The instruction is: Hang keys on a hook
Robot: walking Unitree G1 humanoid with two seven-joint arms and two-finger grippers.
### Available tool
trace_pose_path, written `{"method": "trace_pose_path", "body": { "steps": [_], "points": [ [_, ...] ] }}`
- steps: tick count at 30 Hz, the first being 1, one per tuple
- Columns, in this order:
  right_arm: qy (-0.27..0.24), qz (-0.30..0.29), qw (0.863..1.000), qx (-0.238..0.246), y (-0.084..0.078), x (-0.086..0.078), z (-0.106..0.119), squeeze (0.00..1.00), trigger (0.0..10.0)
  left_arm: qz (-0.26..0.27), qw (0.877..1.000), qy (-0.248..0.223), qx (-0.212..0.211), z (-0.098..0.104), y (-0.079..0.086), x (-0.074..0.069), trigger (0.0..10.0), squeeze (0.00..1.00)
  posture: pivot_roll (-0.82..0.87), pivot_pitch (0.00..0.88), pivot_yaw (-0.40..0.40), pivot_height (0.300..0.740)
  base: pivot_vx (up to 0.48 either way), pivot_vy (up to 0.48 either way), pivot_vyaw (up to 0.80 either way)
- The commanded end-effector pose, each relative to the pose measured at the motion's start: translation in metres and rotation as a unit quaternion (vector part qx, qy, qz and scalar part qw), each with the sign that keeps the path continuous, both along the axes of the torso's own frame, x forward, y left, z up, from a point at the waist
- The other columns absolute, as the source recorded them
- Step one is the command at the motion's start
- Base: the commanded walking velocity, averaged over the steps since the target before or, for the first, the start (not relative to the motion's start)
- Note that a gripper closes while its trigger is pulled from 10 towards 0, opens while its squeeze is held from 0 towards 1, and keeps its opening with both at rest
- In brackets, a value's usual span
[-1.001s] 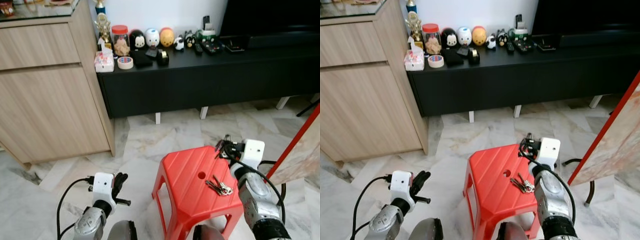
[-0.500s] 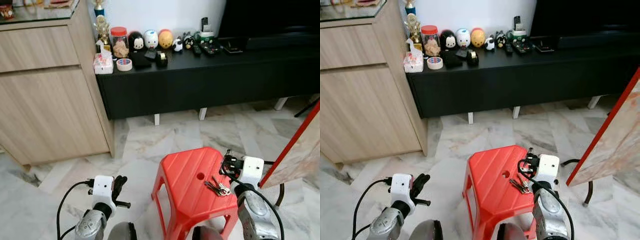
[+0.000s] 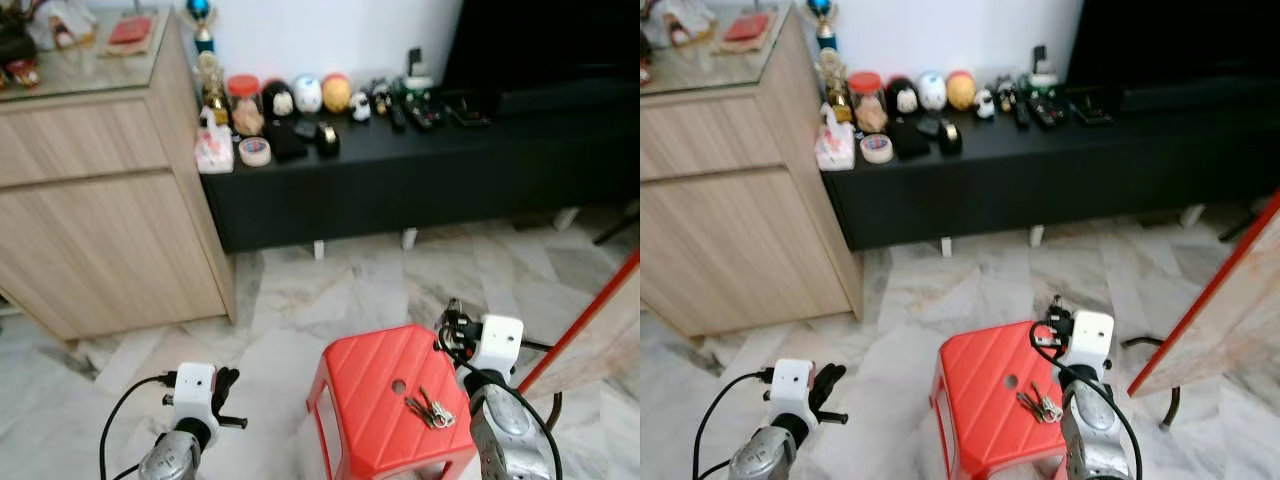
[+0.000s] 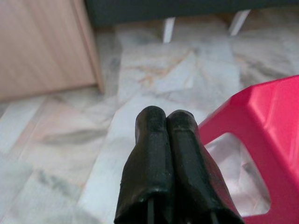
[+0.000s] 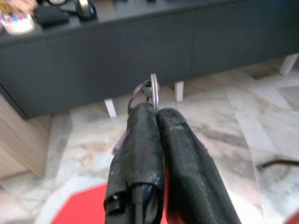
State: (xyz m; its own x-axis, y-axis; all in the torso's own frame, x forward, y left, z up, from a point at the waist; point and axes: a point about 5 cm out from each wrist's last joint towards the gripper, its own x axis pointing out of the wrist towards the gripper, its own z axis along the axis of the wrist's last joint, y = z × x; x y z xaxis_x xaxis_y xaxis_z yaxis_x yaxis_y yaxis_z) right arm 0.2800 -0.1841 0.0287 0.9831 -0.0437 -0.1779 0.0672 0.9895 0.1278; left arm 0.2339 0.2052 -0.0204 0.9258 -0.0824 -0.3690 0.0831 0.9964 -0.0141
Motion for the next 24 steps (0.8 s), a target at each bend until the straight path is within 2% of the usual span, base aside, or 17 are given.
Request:
{"method": "trace_pose_path", "body": {
  "steps": [1, 10, 14, 19, 24],
  "points": [
    [0.009, -0.006, 1.0, 0.001, -0.001, -0.005, -0.005, 0.0, 10.0, 0.007, 1.0, 0.027, 0.012, -0.009, 0.005, -0.009, 10.0, 0.0, 0.01, 0.0, -0.035, 0.74, 0.0, 0.0, 0.0],
    [0.04, 0.008, 0.999, 0.011, 0.005, -0.011, -0.016, 0.0, 10.0, 0.025, 0.996, 0.085, 0.027, -0.026, 0.015, -0.024, 10.0, 0.0, 0.0, 0.0, -0.031, 0.74, 0.0, 0.0, 0.0],
    [0.045, 0.027, 0.999, 0.011, 0.009, -0.013, -0.019, 0.0, 10.0, 0.045, 0.991, 0.123, 0.032, -0.036, 0.021, -0.037, 10.0, 0.0, 0.0, 0.0, -0.03, 0.74, 0.0, 0.0, 0.0],
    [0.046, 0.015, 0.999, 0.016, 0.01, -0.014, -0.021, 0.0, 10.0, 0.054, 0.985, 0.161, 0.026, -0.047, 0.02, -0.053, 10.0, 0.0, 0.0, 0.0, -0.027, 0.74, 0.0, 0.0, 0.0],
    [0.046, 0.006, 0.999, 0.014, 0.011, -0.015, -0.021, 0.0, 10.0, 0.061, 0.982, 0.18, 0.019, -0.053, 0.017, -0.062, 10.0, 0.0, -0.01, 0.0, -0.022, 0.74, 0.0, 0.0, 0.0]
  ]
}}
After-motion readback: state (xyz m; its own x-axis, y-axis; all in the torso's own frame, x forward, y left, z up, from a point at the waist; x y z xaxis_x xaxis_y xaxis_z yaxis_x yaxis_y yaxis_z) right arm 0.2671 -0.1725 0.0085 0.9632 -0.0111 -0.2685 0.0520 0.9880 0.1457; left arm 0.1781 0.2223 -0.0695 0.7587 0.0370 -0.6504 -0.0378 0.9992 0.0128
